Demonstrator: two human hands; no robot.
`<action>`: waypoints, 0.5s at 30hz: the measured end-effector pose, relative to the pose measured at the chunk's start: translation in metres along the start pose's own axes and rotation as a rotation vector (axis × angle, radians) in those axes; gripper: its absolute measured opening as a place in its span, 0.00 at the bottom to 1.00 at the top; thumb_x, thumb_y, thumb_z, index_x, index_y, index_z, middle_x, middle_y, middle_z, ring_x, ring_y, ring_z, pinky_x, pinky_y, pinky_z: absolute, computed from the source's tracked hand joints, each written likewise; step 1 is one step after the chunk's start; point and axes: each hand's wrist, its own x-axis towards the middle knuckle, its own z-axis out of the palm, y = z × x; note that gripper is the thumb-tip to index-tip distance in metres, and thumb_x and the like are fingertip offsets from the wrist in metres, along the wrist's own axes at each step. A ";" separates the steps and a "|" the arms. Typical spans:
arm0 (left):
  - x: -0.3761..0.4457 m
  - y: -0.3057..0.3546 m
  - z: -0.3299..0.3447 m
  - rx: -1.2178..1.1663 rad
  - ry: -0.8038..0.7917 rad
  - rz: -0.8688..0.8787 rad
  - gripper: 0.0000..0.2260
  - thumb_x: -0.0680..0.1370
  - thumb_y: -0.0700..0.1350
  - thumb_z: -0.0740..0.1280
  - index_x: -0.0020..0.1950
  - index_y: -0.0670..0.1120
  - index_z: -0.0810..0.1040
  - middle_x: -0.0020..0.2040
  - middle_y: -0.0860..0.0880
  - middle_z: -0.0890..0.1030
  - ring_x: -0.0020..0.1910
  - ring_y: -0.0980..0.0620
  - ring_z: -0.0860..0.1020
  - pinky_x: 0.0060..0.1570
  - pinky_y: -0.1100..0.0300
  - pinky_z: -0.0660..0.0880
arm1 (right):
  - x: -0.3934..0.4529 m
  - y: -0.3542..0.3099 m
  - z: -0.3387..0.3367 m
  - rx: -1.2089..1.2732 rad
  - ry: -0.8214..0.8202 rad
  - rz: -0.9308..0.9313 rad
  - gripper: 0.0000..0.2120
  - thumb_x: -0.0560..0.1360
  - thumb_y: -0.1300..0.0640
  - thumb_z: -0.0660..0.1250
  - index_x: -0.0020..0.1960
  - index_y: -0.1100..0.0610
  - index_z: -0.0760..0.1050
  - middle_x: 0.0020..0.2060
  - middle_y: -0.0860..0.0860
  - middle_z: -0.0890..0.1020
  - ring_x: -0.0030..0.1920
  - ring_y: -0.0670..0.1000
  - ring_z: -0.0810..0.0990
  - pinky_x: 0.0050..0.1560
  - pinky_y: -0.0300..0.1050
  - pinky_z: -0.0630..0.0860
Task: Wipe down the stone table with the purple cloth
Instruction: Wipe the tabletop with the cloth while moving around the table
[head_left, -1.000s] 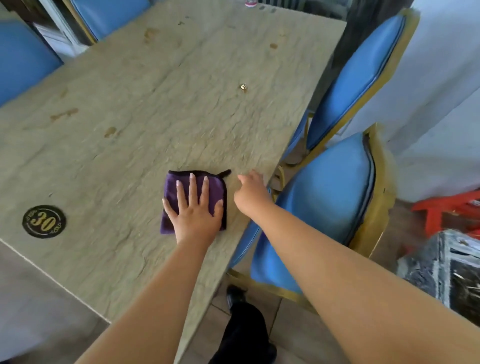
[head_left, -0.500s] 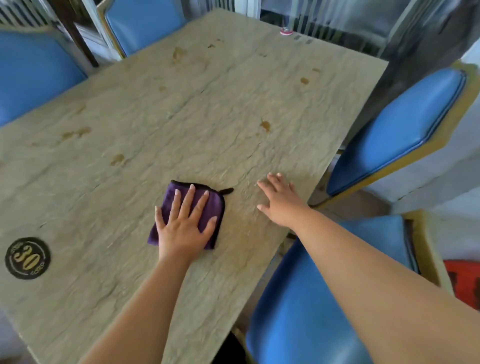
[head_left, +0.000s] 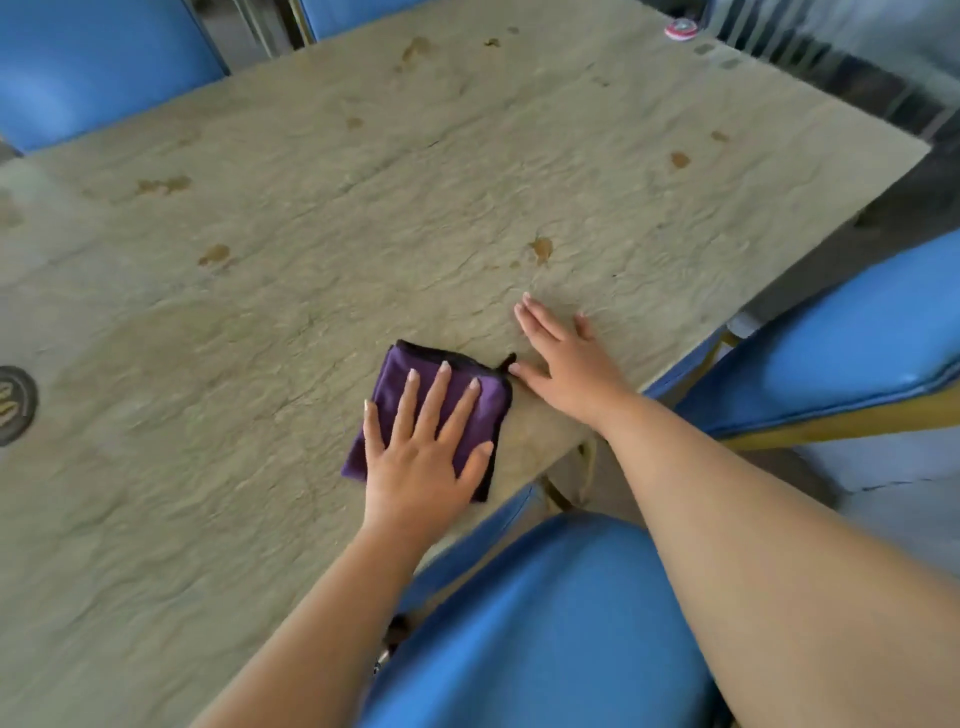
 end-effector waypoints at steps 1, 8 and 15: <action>-0.017 -0.004 0.001 0.021 0.009 0.023 0.27 0.78 0.66 0.48 0.77 0.62 0.53 0.80 0.56 0.50 0.79 0.49 0.48 0.74 0.36 0.44 | 0.001 -0.001 -0.001 0.062 0.017 0.029 0.32 0.80 0.43 0.55 0.78 0.50 0.45 0.78 0.44 0.41 0.76 0.43 0.41 0.76 0.54 0.36; -0.023 -0.033 -0.012 0.026 -0.049 -0.247 0.29 0.76 0.69 0.47 0.76 0.67 0.50 0.79 0.60 0.46 0.79 0.53 0.43 0.73 0.35 0.44 | -0.005 0.003 -0.011 -0.066 -0.152 0.269 0.33 0.79 0.36 0.51 0.77 0.41 0.37 0.76 0.54 0.33 0.75 0.59 0.31 0.71 0.67 0.36; 0.034 0.030 -0.008 -0.046 -0.115 -0.453 0.28 0.78 0.67 0.45 0.76 0.66 0.39 0.78 0.57 0.36 0.77 0.47 0.35 0.71 0.34 0.36 | 0.000 0.010 -0.017 -0.073 -0.253 0.245 0.34 0.79 0.37 0.51 0.75 0.40 0.33 0.74 0.53 0.28 0.74 0.59 0.28 0.71 0.64 0.33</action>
